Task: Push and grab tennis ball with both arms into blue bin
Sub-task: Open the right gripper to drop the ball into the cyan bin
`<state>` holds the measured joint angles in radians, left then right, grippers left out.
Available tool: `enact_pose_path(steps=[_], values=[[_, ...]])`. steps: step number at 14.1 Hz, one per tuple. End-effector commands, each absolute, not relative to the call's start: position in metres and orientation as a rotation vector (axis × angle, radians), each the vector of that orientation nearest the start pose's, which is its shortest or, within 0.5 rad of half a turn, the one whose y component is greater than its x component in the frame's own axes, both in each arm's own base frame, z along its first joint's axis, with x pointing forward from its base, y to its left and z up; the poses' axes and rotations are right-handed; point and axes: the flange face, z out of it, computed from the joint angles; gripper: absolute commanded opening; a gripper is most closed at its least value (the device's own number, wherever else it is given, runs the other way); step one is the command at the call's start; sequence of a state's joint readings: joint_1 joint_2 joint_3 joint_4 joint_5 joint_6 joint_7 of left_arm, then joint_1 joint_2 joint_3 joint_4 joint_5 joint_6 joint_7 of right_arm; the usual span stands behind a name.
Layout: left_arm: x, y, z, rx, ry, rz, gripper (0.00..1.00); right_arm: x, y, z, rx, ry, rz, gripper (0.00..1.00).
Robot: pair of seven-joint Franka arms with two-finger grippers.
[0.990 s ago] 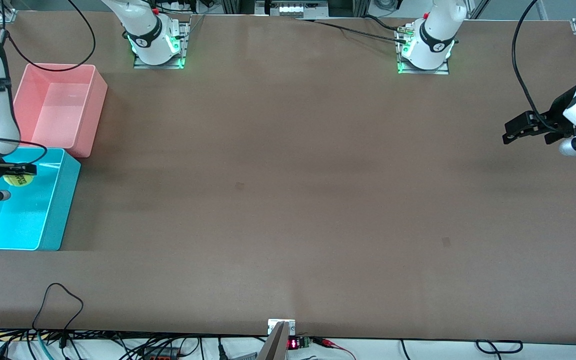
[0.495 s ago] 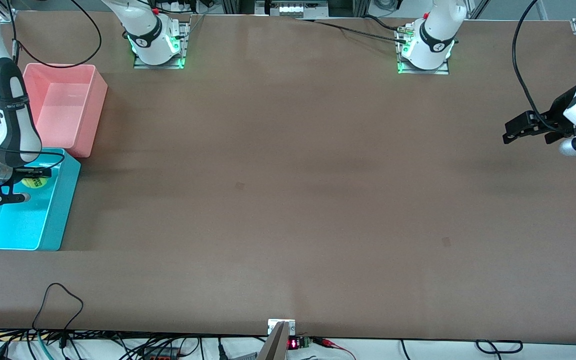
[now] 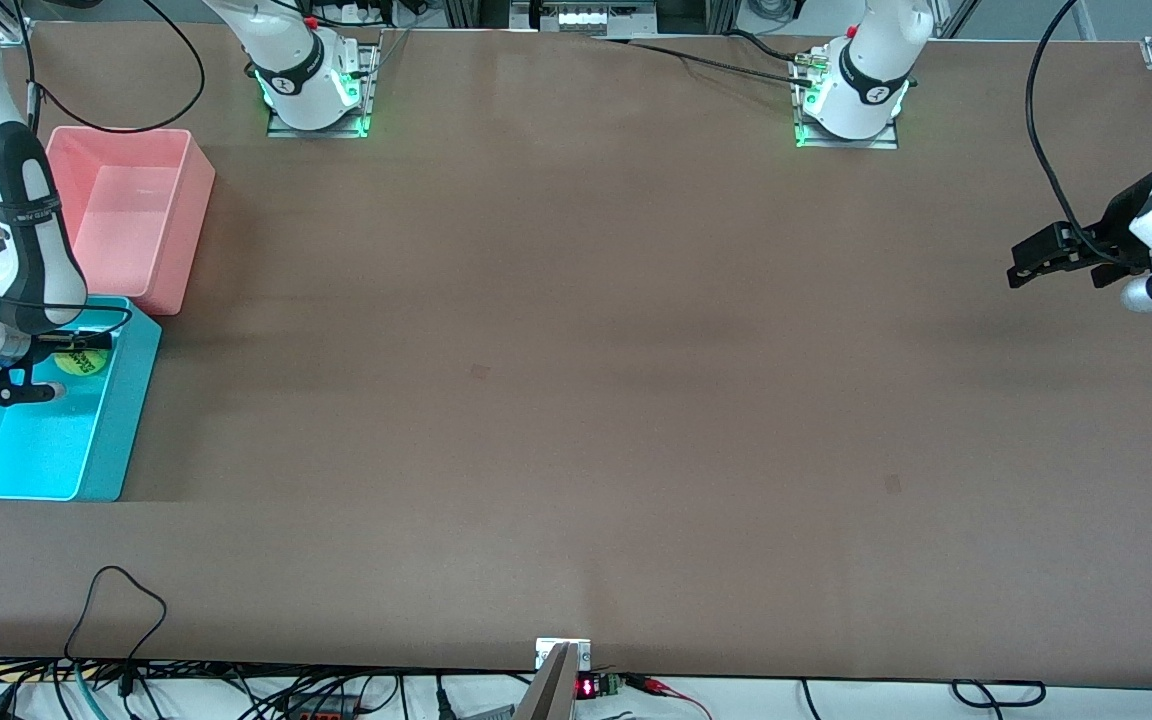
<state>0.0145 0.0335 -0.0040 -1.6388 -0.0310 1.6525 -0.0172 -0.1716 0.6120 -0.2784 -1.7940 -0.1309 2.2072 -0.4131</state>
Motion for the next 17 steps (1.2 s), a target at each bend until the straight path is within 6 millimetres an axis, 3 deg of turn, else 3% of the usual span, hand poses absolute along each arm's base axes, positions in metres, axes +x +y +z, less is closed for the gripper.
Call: enact_pose_path(steps=[1, 5, 7, 10, 15, 17], values=[[0.573, 0.001, 0.591, -3.166, -0.054, 0.017, 1.00, 0.582, -0.266, 0.222, -3.277, -0.183, 0.410, 1.00], [0.569, 0.014, 0.585, -3.167, -0.077, 0.095, 1.00, 0.609, -0.231, 0.325, -3.291, -0.209, 0.221, 1.00], [0.569, 0.014, 0.584, -3.168, -0.085, 0.097, 1.00, 0.621, -0.203, 0.374, -3.235, -0.192, 0.156, 1.00], [0.570, 0.015, 0.583, -3.166, -0.094, 0.099, 1.00, 0.617, -0.175, 0.449, -3.206, -0.190, 0.128, 1.00], [0.571, 0.027, 0.580, -3.169, -0.129, 0.106, 1.00, 0.612, -0.074, 0.538, -3.171, -0.099, 0.145, 1.00], [0.574, 0.029, 0.576, -3.167, -0.131, 0.111, 1.00, 0.603, -0.046, 0.557, -3.165, -0.029, 0.184, 1.00]])
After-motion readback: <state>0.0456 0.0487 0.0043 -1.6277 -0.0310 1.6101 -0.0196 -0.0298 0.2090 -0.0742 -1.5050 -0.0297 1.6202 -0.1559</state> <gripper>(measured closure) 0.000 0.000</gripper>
